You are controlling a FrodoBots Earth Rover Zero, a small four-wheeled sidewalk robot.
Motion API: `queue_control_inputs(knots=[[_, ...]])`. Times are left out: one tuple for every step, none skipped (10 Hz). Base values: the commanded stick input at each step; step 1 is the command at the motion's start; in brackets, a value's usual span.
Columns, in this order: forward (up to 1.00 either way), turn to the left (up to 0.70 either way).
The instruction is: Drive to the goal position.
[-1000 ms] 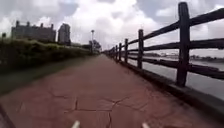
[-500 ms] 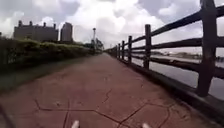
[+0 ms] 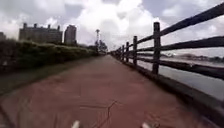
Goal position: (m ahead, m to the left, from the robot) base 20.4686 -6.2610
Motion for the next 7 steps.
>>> queue_control_inputs(knots=[[0.85, 0.11], [0.85, 0.11], [0.85, 0.11], [0.85, 0.11], [0.85, 0.11], [0.85, 0.11], [0.85, 0.11]])
